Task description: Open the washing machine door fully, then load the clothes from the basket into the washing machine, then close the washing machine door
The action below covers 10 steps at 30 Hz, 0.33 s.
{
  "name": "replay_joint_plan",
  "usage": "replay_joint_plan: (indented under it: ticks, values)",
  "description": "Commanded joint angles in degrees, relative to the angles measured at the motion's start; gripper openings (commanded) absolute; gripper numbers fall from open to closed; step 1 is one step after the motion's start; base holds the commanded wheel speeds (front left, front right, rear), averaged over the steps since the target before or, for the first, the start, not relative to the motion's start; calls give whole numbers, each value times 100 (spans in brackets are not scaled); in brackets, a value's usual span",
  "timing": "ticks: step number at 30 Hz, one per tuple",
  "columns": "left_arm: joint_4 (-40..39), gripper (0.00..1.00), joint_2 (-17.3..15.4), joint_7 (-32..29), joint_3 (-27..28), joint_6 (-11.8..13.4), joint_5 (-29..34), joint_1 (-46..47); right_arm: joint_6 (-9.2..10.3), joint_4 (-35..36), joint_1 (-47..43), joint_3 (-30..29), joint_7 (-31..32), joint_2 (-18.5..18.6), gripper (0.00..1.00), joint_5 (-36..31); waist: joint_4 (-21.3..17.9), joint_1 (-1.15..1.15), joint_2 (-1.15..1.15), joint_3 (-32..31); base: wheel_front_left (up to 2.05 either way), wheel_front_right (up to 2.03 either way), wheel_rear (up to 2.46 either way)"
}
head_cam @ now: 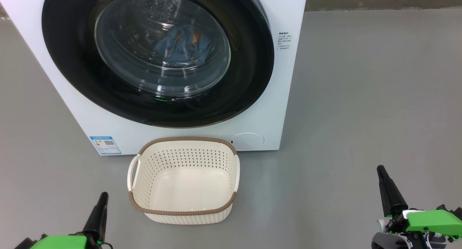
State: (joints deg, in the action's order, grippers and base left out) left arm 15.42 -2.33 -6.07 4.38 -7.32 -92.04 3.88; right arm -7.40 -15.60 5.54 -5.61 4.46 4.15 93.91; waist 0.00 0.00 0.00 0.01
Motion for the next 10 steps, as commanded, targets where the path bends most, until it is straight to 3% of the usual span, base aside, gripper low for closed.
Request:
replay_joint_plan:
  ticks: [1, 10]
  values:
    - [-103, 0, -73, -28, 200, -13, -25, 275, -9, 131, 92, 122, 32, 33, 0, 7, 0, 0, 0, 0, 0, 0, 0]
    - [-103, 0, -72, -29, 201, -13, -24, 275, -9, 130, 93, 114, 38, 28, 0, 1, 0, 0, 0, 0, 0, 0, 0]
